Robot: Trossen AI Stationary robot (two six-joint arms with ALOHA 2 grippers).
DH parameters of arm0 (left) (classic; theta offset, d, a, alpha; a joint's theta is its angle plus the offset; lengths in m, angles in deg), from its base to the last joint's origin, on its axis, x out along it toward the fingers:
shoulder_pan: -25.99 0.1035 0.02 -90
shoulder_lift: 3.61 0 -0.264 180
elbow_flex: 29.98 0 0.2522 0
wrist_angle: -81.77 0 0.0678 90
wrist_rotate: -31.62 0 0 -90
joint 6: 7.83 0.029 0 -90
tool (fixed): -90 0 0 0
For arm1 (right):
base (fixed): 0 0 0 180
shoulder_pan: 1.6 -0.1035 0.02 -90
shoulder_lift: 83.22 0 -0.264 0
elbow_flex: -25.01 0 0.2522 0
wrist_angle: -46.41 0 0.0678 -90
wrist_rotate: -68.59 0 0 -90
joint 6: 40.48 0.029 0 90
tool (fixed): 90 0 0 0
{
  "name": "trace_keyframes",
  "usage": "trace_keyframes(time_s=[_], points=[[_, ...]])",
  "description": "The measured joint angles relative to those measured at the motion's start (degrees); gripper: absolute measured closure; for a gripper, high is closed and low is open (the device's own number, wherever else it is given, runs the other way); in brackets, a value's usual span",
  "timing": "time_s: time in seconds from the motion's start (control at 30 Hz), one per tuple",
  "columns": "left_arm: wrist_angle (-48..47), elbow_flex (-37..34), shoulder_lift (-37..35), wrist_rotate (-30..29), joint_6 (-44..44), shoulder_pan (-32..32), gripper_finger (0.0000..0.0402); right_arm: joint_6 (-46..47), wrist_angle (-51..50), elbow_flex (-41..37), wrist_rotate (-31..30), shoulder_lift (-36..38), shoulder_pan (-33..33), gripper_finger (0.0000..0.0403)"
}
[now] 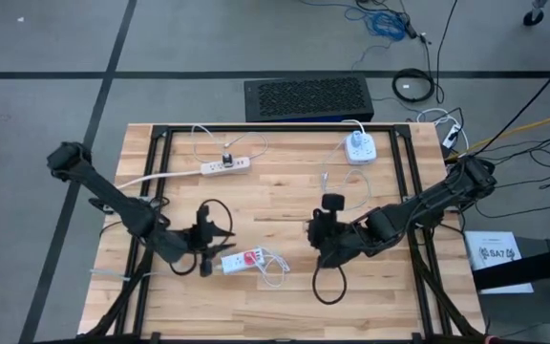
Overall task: Insert USB
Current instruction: Return to Home Position
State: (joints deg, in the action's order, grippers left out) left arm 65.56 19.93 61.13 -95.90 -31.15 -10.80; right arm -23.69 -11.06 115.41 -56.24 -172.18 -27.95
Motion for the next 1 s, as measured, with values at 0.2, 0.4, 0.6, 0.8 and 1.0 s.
trace_keyframes(time_s=[0.2,0.4,0.6,0.8,1.0], points=[[-1.49,0.08,-5.0,6.1,8.63,4.75,0.0326,-4.47,-3.39,-1.46,-1.17,0.49,1.91,0.0379],[-3.55,0.17,-5.39,19.16,12.93,16.38,0.0392,-9.59,4.45,-9.35,3.28,4.47,7.15,0.0399],[-4.68,0.17,-10.47,22.35,18.35,19.97,0.0398,-16.92,22.21,-23.5,9.55,17.01,11.22,0.0402],[-10.25,0.01,-19.92,21.32,20.29,21.31,0.0398,-20.61,39.5,-39.56,15.82,32.74,15.22,0.0403],[-8.03,-5.14,-24.34,27.08,21.17,26.24,0.0399,-22.01,51.36,-53.09,20.85,47.69,19.24,0.0403]])
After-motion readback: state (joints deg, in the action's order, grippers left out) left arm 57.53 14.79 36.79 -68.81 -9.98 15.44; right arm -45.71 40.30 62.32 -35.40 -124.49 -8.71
